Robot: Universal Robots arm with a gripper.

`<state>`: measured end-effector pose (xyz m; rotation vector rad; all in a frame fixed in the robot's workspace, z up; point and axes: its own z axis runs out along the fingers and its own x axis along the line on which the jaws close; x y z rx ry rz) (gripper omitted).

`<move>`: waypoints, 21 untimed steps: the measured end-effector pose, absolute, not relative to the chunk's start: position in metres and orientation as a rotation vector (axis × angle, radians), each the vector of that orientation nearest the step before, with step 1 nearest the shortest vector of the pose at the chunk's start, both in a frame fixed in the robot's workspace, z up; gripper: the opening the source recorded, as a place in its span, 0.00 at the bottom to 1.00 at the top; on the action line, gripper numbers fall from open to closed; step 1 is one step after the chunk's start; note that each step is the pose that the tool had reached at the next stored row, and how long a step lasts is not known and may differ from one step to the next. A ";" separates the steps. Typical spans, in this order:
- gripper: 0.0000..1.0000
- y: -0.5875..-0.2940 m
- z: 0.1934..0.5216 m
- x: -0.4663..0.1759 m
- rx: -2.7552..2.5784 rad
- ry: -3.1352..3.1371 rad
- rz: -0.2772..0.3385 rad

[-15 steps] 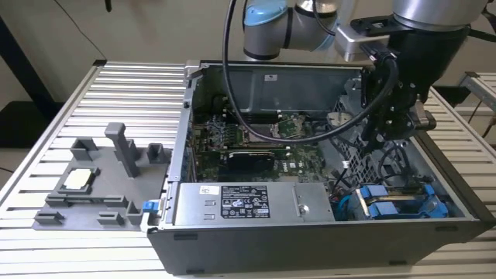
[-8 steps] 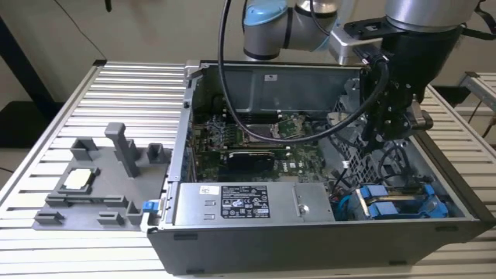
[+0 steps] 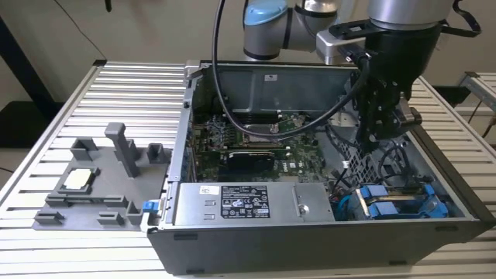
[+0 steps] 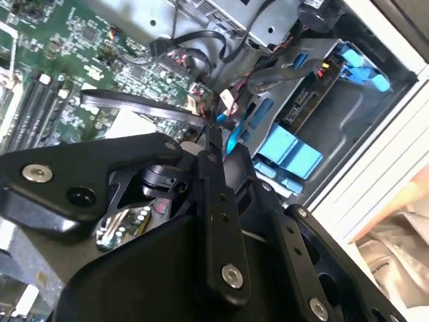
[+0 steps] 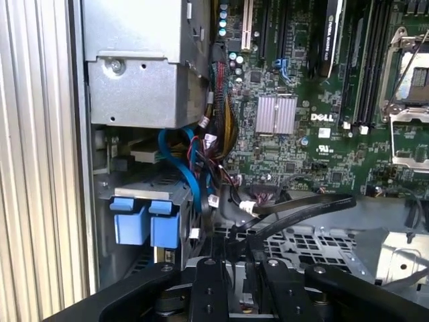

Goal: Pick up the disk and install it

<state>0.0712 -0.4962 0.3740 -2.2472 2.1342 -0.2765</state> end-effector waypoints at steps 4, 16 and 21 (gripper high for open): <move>0.27 -0.494 0.370 0.071 -2.244 2.135 -0.298; 0.27 -0.493 0.362 0.069 -2.253 2.146 -0.332; 0.27 -0.493 0.362 0.068 -2.252 2.145 -0.330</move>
